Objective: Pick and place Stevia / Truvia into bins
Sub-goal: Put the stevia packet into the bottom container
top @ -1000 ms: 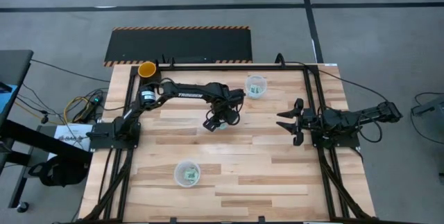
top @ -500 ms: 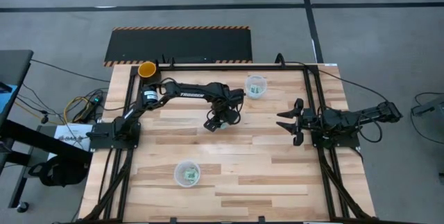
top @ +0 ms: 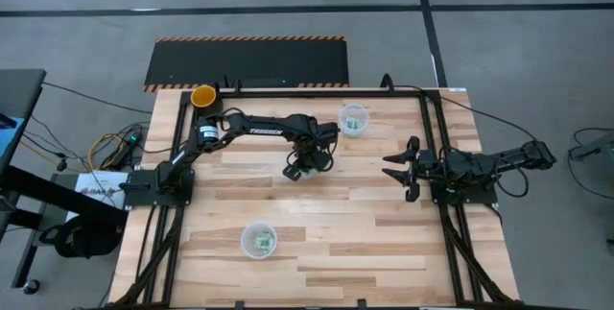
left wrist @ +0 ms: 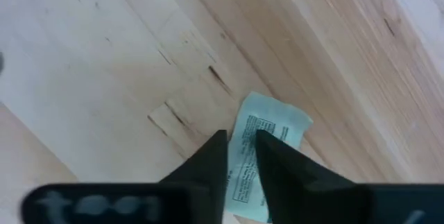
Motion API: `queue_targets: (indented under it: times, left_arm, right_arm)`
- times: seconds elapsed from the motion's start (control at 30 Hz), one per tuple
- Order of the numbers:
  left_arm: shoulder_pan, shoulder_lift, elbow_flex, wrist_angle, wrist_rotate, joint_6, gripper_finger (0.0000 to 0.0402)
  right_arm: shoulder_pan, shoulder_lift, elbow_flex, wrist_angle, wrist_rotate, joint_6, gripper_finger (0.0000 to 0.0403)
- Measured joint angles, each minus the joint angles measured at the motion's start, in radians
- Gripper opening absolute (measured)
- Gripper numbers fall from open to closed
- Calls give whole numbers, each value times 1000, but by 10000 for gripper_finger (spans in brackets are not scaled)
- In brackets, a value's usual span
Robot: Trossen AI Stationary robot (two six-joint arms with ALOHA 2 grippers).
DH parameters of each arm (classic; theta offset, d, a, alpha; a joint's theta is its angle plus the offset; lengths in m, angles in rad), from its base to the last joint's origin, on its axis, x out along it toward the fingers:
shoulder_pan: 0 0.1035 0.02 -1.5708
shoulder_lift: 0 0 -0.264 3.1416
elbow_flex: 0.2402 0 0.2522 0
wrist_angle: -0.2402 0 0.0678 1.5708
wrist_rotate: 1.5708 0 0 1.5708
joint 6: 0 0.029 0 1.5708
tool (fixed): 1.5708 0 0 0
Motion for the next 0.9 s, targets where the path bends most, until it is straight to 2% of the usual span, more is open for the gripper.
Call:
queue_targets:
  times: [0.23,0.47,0.77,0.9]
  left_arm:
    - [-1,1,-1,-1,9,16,4]
    - [-7,1,-2,-1,2,29,1]
    - [-45,-19,-5,13,-94,56,0]
    - [-63,-65,-10,-3,-138,51,0]
  right_arm:
    - [0,0,0,0,0,0,159]
    - [0,0,0,-1,0,0,159]
    - [0,0,0,-1,0,0,159]
    - [0,0,0,-1,0,0,159]
